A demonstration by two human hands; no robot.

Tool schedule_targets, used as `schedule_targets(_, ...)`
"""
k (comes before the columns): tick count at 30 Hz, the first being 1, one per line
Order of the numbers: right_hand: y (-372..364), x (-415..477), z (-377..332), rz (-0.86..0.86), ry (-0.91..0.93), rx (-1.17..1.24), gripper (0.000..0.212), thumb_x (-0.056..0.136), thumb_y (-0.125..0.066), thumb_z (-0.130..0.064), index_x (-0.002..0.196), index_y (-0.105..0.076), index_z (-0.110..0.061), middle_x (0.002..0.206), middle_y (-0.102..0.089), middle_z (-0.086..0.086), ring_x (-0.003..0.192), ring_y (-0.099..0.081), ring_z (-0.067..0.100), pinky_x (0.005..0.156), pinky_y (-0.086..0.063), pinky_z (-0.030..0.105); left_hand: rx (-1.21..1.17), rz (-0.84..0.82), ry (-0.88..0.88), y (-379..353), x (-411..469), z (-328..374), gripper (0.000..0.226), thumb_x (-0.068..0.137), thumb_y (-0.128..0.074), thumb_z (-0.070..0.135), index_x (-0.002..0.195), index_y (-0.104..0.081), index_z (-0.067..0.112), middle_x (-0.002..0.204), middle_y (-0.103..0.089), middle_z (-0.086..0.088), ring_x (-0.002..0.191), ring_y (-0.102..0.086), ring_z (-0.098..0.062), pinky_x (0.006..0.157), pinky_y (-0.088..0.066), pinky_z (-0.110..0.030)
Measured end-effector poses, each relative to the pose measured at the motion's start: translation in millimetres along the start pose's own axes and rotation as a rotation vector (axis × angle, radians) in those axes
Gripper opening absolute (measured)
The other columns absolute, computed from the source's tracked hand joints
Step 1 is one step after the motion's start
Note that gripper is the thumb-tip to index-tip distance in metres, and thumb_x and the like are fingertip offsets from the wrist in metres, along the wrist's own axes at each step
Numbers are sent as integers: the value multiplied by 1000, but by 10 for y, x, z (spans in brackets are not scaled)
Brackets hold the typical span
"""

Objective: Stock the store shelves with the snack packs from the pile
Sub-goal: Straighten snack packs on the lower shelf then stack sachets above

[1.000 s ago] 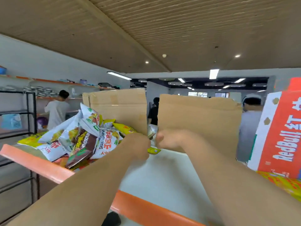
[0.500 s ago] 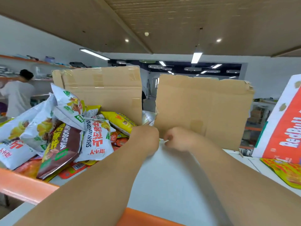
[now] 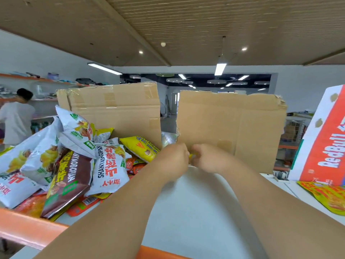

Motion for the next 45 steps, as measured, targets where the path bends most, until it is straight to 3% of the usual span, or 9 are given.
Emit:
schedule_targets(5, 301, -31, -59, 140, 17, 552, 34, 84, -72, -6, 105, -57, -27, 97, -65, 2, 82, -59, 16, 74, -47, 33, -1085, 95, 290, 98, 25, -339, 28, 109, -35, 17, 89, -54, 14, 85, -65, -12, 72, -67, -26, 70, -61, -37)
schedule_targets(9, 291, -49, -53, 85, -18, 706, 52, 89, -74, -13, 128, -48, -33, 95, -65, 0, 74, -62, 13, 62, -48, 26, -1392, 100, 376, 104, -27, -305, 19, 110, -35, 17, 105, -52, 10, 88, -68, -14, 66, -69, -22, 60, -61, -32)
schedule_targets(12, 147, -31, -63, -20, -36, 654, 46, 93, -66, -5, 130, -49, -28, 95, -65, 5, 67, -65, 15, 57, -54, 30, -1221, 66, 404, 38, -18, -363, 18, 109, -38, 19, 104, -54, 12, 85, -69, -14, 67, -71, -25, 67, -61, -36)
schedule_targets(16, 24, -101, 17, -143, -186, 505, 28, 97, -58, -4, 119, -53, -21, 86, -62, 11, 61, -64, 20, 56, -56, 33, -553, 131, 260, 68, 48, -475, 13, 99, -54, 21, 87, -55, 22, 80, -66, -4, 73, -71, -25, 68, -56, -34)
schedule_targets(21, -207, -290, 142, -430, -341, 38, 27, 96, -66, -27, 96, -62, 0, 73, -61, 11, 59, -60, 26, 63, -54, 39, -298, -237, 160, -269, -9, -269, 17, 90, -69, 45, 98, -62, 31, 104, -65, 6, 85, -61, -14, 67, -47, -28)
schedule_targets(26, -146, -260, 134, -387, -329, -131, 32, 90, -67, -31, 104, -68, -3, 73, -64, 4, 64, -63, 25, 64, -54, 34, -109, -441, 63, -366, -181, -1, 45, 78, -71, 68, 108, -65, 35, 109, -64, 12, 101, -61, -9, 89, -51, -29)
schedule_targets(33, 22, -185, -112, -216, -167, -380, 27, 95, -54, -16, 115, -69, -7, 87, -61, 7, 76, -57, 25, 53, -37, 25, -21, -456, 13, -401, -218, 175, 47, 73, -76, 55, 102, -66, 19, 102, -71, 2, 95, -67, -19, 82, -55, -33)
schedule_targets(38, 106, -111, -394, -90, -79, -367, 29, 93, -49, -4, 111, -71, -8, 111, -70, 13, 99, -65, 30, 78, -52, 33, -19, -496, 10, -315, -300, 143, 41, 73, -72, 46, 106, -67, 22, 107, -70, 1, 97, -67, -24, 83, -58, -36)
schedule_targets(45, 121, 215, -957, -93, 47, -195, 16, 91, -67, -33, 103, -67, -22, 106, -66, -2, 99, -60, 21, 83, -49, 33, 46, -516, -35, -260, -334, 211, 46, 80, -65, 49, 116, -66, 20, 116, -68, -4, 104, -64, -27, 91, -55, -37)
Point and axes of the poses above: each hand's wrist, its own x-axis towards the middle knuckle, its own y-axis out of the back of the hand, z = x × y, the point moved 8 cm from there along x, towards the middle knuckle
